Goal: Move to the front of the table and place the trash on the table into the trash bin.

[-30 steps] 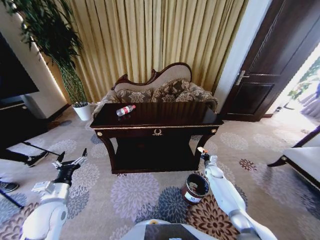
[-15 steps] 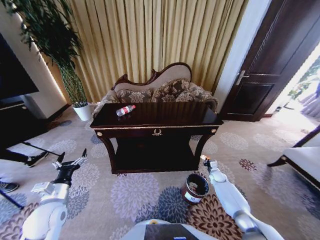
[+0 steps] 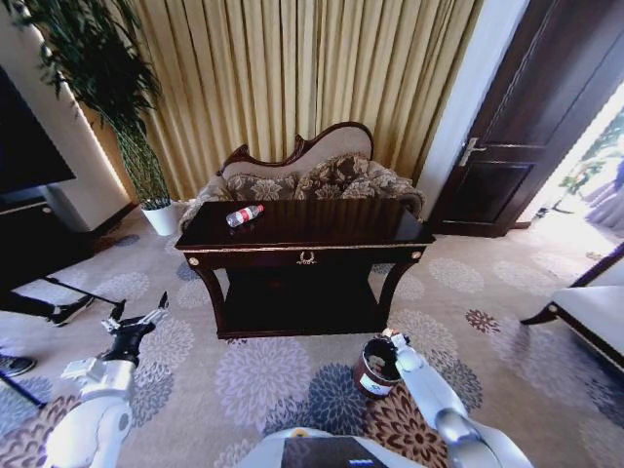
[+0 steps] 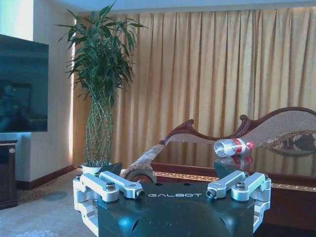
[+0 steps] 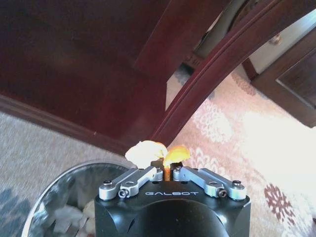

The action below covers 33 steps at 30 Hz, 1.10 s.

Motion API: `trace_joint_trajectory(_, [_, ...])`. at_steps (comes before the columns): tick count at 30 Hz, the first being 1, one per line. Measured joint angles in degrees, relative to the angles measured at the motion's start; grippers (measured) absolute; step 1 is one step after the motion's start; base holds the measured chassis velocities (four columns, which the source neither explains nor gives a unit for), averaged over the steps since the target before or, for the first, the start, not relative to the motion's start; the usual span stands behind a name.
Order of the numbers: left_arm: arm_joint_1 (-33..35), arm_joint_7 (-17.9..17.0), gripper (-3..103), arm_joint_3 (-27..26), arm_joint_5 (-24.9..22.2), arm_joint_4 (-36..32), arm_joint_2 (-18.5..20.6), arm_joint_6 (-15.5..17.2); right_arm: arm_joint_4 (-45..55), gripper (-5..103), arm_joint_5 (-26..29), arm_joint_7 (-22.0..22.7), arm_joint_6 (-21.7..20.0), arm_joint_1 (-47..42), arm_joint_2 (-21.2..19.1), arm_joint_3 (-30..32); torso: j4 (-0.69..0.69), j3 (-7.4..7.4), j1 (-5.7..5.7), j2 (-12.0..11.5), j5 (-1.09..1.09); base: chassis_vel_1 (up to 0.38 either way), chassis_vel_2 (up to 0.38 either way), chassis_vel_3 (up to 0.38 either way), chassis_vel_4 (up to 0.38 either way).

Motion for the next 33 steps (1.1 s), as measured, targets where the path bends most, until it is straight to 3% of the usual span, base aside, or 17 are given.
trace_joint_trajectory(7, [-0.1,0.0,100,-0.6,0.0,0.6,0.7,-0.1,-4.8,5,-1.8,1.7,-1.6,2.0,0.5,-0.1,-0.03,0.0,0.0,0.0,-0.02,0.0,0.0,0.0,0.0])
trace_joint_trajectory(19, [-0.1,0.1,100,-0.3,0.0,1.2,0.6,-0.1,-1.9,3,-5.1,0.3,-5.7,-0.8,-0.9,0.4,-0.03,0.0,0.0,0.0,0.0,0.0,0.0,0.0,0.0])
trace_joint_trajectory(23, [-0.1,0.1,100,-0.3,0.1,1.2,0.5,-0.2,-1.5,20,-5.6,-0.4,-5.8,-1.3,-1.1,0.6,-0.04,0.0,0.0,0.0,-0.01,0.0,0.0,0.0,0.0])
trace_joint_trajectory(29, [-0.4,0.1,100,-0.1,0.3,1.2,0.4,-0.1,-0.9,36,-5.9,-1.3,-6.0,-1.6,-1.3,0.7,-0.03,0.0,0.0,0.0,-0.01,0.0,0.0,0.0,0.0])
trace_joint_trajectory(30, [-0.5,0.1,100,0.0,0.3,1.2,0.4,-0.1,-0.7,47,-5.9,-1.5,-6.0,-1.6,-1.3,0.7,-0.03,0.0,0.0,0.0,-0.02,0.0,0.0,0.0,0.0])
trace_joint_trajectory(33, [-0.6,0.1,100,0.1,0.4,1.3,0.4,0.0,-0.6,57,-5.8,-1.8,-6.0,-1.4,-1.2,0.7,-0.03,0.0,0.0,0.0,-0.01,0.0,0.0,0.0,0.0])
